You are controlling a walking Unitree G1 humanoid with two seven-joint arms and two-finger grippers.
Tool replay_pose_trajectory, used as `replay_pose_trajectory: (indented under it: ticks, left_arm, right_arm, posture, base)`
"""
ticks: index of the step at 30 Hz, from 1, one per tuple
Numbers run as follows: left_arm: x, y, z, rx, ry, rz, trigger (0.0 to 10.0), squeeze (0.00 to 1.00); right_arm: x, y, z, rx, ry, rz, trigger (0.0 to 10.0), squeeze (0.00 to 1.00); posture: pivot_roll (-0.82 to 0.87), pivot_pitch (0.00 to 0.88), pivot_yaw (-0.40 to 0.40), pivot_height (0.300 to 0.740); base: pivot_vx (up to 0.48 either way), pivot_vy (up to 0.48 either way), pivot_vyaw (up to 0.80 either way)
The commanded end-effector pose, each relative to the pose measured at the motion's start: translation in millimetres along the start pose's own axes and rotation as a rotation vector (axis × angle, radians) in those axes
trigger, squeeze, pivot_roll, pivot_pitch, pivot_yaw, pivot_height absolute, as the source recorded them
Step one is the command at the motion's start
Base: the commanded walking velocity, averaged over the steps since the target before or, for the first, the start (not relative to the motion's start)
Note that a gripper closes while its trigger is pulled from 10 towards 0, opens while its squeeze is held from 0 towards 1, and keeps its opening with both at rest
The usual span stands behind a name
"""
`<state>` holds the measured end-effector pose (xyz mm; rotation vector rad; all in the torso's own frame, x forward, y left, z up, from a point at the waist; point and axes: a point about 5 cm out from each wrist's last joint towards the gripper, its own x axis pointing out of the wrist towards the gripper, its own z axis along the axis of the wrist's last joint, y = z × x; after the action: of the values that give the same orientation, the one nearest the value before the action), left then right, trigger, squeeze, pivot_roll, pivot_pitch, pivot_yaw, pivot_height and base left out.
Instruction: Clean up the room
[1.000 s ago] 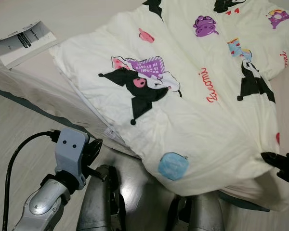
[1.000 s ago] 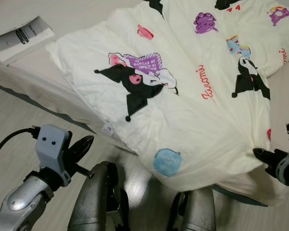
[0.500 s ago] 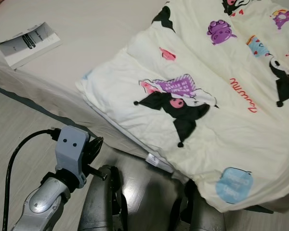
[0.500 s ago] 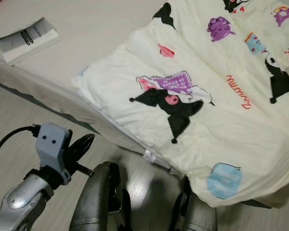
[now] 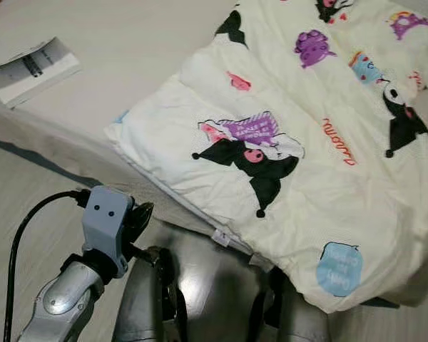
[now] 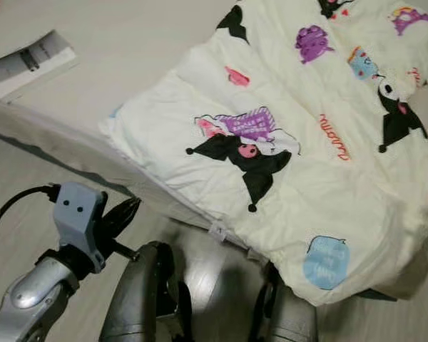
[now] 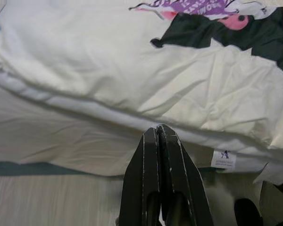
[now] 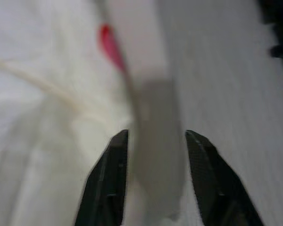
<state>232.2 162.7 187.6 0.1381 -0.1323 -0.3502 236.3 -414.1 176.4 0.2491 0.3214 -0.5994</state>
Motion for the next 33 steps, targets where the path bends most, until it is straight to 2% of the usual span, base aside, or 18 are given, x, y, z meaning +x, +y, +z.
replay_pose_trajectory:
  ticks: [1, 4, 5, 6, 7, 8, 9, 10, 11, 12, 13, 14, 15, 16, 17, 19, 25, 33]
  left_arm:
    - [-3.3, 3.4, -6.9, -0.001, 0.030, 0.000, 10.0, 0.00]
    - [-2.4, 5.3, -7.5, -0.003, 0.027, 0.006, 10.0, 0.00]
    - [-1.6, 6.6, -9.0, -0.004, 0.028, 0.009, 10.0, 0.00]
    - [-0.9, 7.6, -10.5, -0.005, 0.029, 0.010, 10.0, 0.00]
    - [-0.9, 7.6, -10.5, -0.005, 0.029, 0.010, 10.0, 0.00]
    - [0.4, 9.9, -12.7, -0.011, 0.031, 0.020, 10.0, 0.00]
    - [1.3, 11.4, -14.2, -0.015, 0.033, 0.027, 10.0, 0.00]
    - [2.7, 15.7, -18.8, -0.036, 0.043, 0.063, 10.0, 0.00]
    - [2.7, 15.7, -18.8, -0.036, 0.043, 0.063, 10.0, 0.00]
    - [3.4, 21.5, -28.0, -0.060, 0.074, 0.119, 10.0, 0.00]
    - [3.4, 21.5, -28.0, -0.060, 0.074, 0.119, 10.0, 0.00]
    - [2.3, 26.5, -43.7, -0.094, 0.138, 0.187, 10.0, 0.00]
    - [0.9, 29.1, -54.9, -0.116, 0.185, 0.231, 10.0, 0.00]
    - [0.9, 29.1, -54.9, -0.116, 0.185, 0.231, 10.0, 0.00]
    - [-1.9, 31.0, -64.8, -0.108, 0.216, 0.277, 10.0, 0.00]
    - [-7.6, 29.8, -79.9, -0.094, 0.262, 0.328, 10.0, 0.00]
    - [-9.5, 23.6, -88.2, -0.095, 0.273, 0.343, 10.0, 0.00]
    - [0.0, 19.4, -89.0, -0.062, 0.232, 0.344, 10.0, 0.00]
  right_arm:
    - [-3.2, -7.5, -5.0, -0.005, -0.011, -0.079, 10.0, 1.00]
    - [-6.9, -3.1, 0.4, -0.031, -0.079, -0.126, 10.0, 1.00]
    - [-11.0, 8.6, 8.6, -0.080, -0.181, -0.115, 10.0, 0.55]
    - [-15.0, 20.7, 14.9, -0.108, -0.264, -0.086, 10.0, 0.00]
    - [-15.0, 20.7, 14.9, -0.108, -0.264, -0.086, 10.0, 0.00]
    - [-20.6, 43.7, 19.9, -0.140, -0.352, -0.003, 10.0, 0.00]
    - [-25.0, 58.8, 22.3, -0.156, -0.403, 0.056, 10.0, 0.00]
    - [-29.8, 87.5, 15.8, -0.169, -0.425, 0.181, 10.0, 0.00]
    - [-29.8, 87.5, 15.8, -0.169, -0.425, 0.181, 10.0, 0.00]
    - [-35.1, 117.8, 1.0, -0.208, -0.414, 0.294, 10.0, 0.00]
    - [-35.1, 117.8, 1.0, -0.208, -0.414, 0.294, 10.0, 0.00]
    - [-43.2, 151.8, -21.7, -0.278, -0.399, 0.420, 10.0, 0.00]
    - [-51.1, 173.6, -37.5, -0.323, -0.392, 0.505, 10.0, 0.00]
    - [-51.1, 173.6, -37.5, -0.323, -0.392, 0.505, 10.0, 0.00]
    - [-58.1, 189.7, -53.9, -0.385, -0.389, 0.571, 10.0, 0.00]
    - [-66.6, 208.1, -82.2, -0.453, -0.381, 0.648, 10.0, 0.00]
    - [-68.9, 214.6, -105.3, -0.482, -0.360, 0.689, 10.0, 0.00]
    - [-67.3, 205.1, -139.7, -0.438, -0.287, 0.678, 10.0, 0.00]
  posture:
    - [0.11, 0.411, -0.002, 0.565]
    - [0.10, 0.396, 0.000, 0.565]
    - [0.08, 0.380, 0.004, 0.565]
    - [0.08, 0.375, 0.006, 0.565]
    - [0.08, 0.375, 0.006, 0.565]
    - [0.07, 0.367, 0.007, 0.565]
    - [0.07, 0.367, 0.007, 0.565]
    - [0.05, 0.358, 0.010, 0.565]
    - [0.05, 0.358, 0.010, 0.565]
    - [0.04, 0.350, 0.011, 0.565]
    - [0.04, 0.350, 0.011, 0.565]
    - [0.03, 0.342, 0.011, 0.565]
    - [0.03, 0.340, 0.011, 0.565]
    - [0.03, 0.340, 0.011, 0.565]
    - [0.02, 0.333, 0.007, 0.565]
    - [-0.01, 0.317, -0.006, 0.565]
    - [-0.03, 0.303, -0.027, 0.565]
    - [-0.03, 0.272, -0.021, 0.565]
  base:
    - [0.000, 0.000, 0.00]
    - [0.000, 0.000, 0.00]
    - [0.000, 0.000, 0.00]
    - [0.000, 0.000, 0.00]
    - [0.000, 0.000, 0.00]
    - [0.000, 0.000, 0.00]
    - [0.000, 0.000, 0.00]
    - [0.000, 0.000, 0.00]
    - [0.000, 0.000, 0.00]
    - [0.000, 0.000, 0.00]
    - [0.000, 0.000, 0.00]
    - [0.000, 0.000, 0.00]
    - [0.000, 0.000, 0.00]
    - [0.000, 0.000, 0.00]
    - [0.000, 0.000, 0.00]
    - [0.000, 0.000, 0.00]
    - [0.000, 0.000, 0.00]
    - [0.000, 0.000, 0.00]
